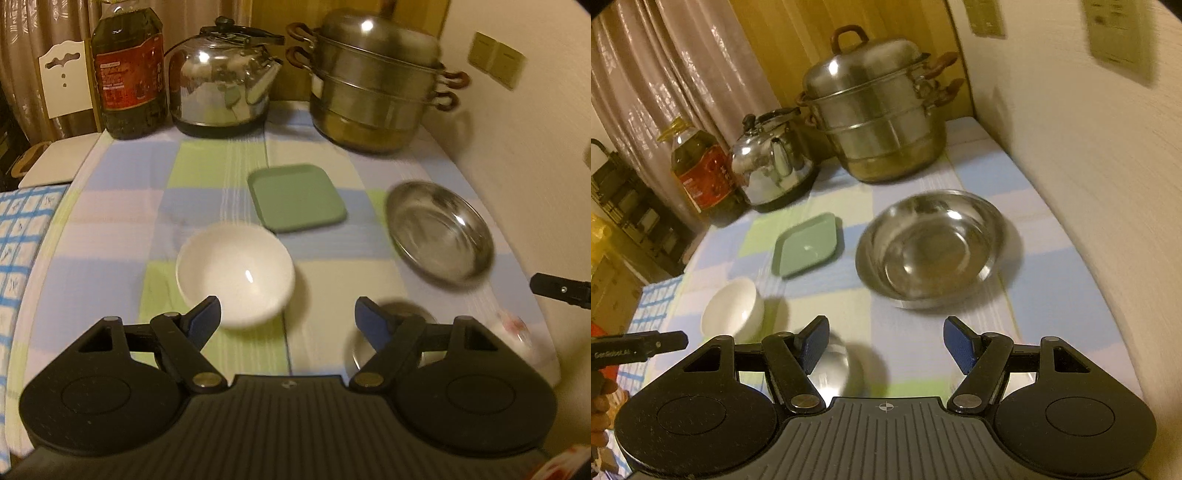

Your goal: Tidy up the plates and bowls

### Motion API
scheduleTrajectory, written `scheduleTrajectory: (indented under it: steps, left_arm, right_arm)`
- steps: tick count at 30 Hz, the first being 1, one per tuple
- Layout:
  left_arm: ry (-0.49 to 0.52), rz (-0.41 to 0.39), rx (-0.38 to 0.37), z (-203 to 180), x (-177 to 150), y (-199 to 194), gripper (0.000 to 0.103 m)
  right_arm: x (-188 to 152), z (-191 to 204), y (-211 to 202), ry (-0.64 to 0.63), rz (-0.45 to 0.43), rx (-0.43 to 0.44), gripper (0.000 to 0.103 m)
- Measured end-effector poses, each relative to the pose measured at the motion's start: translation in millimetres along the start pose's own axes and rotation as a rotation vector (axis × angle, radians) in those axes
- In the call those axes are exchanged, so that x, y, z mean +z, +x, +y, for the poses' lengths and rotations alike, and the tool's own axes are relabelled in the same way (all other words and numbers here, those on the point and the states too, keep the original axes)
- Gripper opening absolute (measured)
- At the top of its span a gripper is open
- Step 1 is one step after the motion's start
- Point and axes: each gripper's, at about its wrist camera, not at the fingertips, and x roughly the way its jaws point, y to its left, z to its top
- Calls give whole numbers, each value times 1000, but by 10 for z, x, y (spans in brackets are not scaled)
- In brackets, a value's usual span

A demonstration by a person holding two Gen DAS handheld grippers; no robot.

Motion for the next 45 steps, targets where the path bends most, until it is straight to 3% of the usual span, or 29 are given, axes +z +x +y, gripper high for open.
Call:
scheduleTrajectory:
  steps: [10,20,23,34,45]
  left_arm:
    - [20,30,-22,348,735,824,68]
    - [72,115,-45,598,1163,1687,56]
    - [71,147,-61,632,1245,1906,50]
    - [76,229,-98,565,1310,2438,36]
    - [47,263,-105,572,1250,2599,21]
  right_arm:
    - [568,248,913,-62,31,53,69]
    - [881,543,1815,-123,106,97,69]
    - [943,607,2096,-141,144,102,56]
    - [1028,685,2891,-185,233,57,37]
    - [968,682,3140,-182,279,41,18]
